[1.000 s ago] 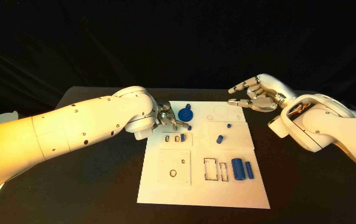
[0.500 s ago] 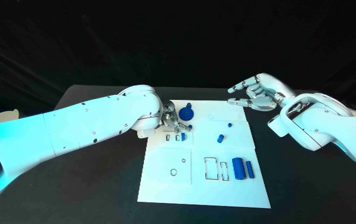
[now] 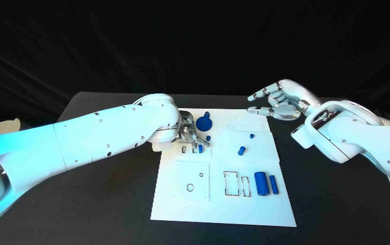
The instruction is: Assemble the parts on the task board
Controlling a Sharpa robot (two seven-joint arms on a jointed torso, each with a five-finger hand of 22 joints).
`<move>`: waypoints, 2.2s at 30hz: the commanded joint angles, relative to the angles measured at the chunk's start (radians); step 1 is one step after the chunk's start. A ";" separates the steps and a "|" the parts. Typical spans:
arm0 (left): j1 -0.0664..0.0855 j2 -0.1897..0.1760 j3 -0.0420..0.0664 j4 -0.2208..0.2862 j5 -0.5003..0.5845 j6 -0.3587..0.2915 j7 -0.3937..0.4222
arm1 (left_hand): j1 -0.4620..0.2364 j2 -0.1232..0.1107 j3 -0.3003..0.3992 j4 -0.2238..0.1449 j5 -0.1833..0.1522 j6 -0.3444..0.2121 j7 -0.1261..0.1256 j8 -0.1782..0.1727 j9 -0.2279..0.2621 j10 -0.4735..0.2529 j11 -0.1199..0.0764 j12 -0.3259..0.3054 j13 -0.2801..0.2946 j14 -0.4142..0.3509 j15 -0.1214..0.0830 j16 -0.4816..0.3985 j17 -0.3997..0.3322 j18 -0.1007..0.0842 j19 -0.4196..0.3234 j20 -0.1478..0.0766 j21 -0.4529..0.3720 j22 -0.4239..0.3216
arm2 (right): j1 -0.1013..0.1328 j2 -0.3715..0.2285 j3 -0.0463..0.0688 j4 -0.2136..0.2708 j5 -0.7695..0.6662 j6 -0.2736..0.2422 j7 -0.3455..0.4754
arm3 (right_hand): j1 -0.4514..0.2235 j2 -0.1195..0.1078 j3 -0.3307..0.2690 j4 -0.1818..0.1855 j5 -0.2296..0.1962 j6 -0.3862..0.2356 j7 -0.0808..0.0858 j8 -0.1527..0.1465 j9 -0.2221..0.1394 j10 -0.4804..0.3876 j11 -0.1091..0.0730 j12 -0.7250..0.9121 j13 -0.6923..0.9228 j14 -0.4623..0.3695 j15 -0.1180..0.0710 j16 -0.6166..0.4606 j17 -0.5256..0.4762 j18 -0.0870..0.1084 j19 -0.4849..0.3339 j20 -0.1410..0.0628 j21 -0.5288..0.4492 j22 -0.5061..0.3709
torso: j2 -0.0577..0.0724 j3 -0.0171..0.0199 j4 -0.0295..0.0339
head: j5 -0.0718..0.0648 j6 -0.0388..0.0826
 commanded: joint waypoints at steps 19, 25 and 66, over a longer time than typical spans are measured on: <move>0.000 0.019 -0.001 0.000 0.002 0.029 0.001 | 0.090 0.066 0.033 -0.010 0.000 -0.022 -0.003 0.011 0.037 0.003 -0.003 -0.001 0.002 0.103 -0.009 0.003 0.263 -0.007 0.024 -0.007 0.002 0.040 | -0.001 0.012 -0.001 -0.011 0.001 0.022 0.002 | 0.004 0.006 -0.008 0.000 0.013 0.004 -0.004 0.006 0.001 0.070 0.004 -0.004 0.227 0.104 0.007 0.004 0.263 -0.006 0.086 0.005 -0.005 0.229 | 0.002 -0.0013 0.0049 | 0.001 -0.003; 0.000 0.020 -0.001 0.003 0.015 0.024 0.004 | 0.161 0.088 0.083 -0.035 0.000 -0.031 -0.006 0.008 0.051 0.002 -0.005 -0.003 0.003 0.103 -0.011 0.003 0.263 -0.008 0.025 -0.009 0.003 0.044 | -0.001 0.016 -0.001 -0.016 0.001 0.027 0.000 | 0.006 0.008 -0.009 -0.001 0.017 0.005 -0.005 0.006 0.002 0.069 0.004 -0.005 0.227 0.104 0.007 0.004 0.263 -0.005 0.085 0.005 -0.006 0.228 | 0.002 -0.0012 0.0061 | 0.000 -0.005; -0.034 -0.088 0.002 0.120 -0.074 -0.182 0.023 | 0.146 -0.122 0.803 -0.125 0.001 -0.047 -0.001 -0.014 0.143 0.015 -0.003 -0.004 0.022 0.103 -0.009 0.003 0.263 -0.015 0.037 -0.007 0.021 0.087 | -0.004 0.022 -0.005 -0.035 0.000 0.050 -0.003 | 0.006 0.011 -0.022 -0.003 0.028 0.004 -0.005 0.005 0.001 0.068 0.004 -0.009 0.225 0.104 0.006 0.004 0.263 -0.004 0.083 0.005 -0.008 0.224 | -0.003 -0.0004 0.0244 | -0.011 -0.008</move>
